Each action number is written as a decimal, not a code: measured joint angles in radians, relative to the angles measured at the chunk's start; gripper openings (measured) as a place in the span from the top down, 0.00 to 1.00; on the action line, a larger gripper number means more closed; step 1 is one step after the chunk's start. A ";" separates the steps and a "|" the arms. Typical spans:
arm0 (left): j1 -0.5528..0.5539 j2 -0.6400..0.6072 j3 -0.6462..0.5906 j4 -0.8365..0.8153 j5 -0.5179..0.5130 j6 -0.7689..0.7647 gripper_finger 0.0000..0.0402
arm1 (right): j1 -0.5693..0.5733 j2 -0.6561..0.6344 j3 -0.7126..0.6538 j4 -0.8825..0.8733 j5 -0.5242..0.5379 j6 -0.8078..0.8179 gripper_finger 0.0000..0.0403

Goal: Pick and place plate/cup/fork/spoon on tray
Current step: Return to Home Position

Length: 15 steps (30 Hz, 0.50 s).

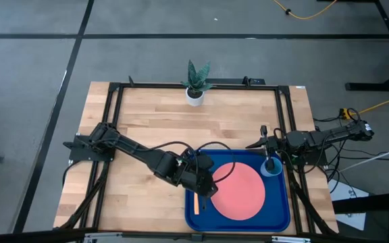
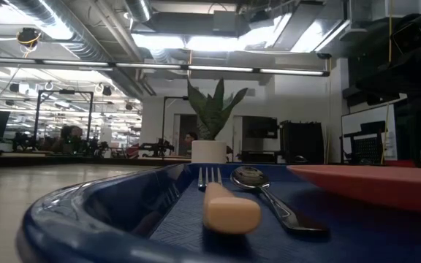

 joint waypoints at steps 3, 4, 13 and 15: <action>0.009 0.000 0.000 0.000 0.000 -0.001 0.79 | 0.000 0.000 0.000 0.000 0.000 0.000 0.89; 0.011 0.000 0.000 0.000 0.000 -0.001 0.79 | 0.000 0.000 0.000 0.000 0.000 0.000 0.89; 0.030 0.000 0.000 0.000 0.000 -0.002 0.79 | 0.000 0.000 0.000 0.000 0.000 0.000 0.89; 0.030 0.000 0.000 0.000 0.000 -0.003 0.79 | 0.000 0.000 0.000 0.000 0.000 0.000 0.89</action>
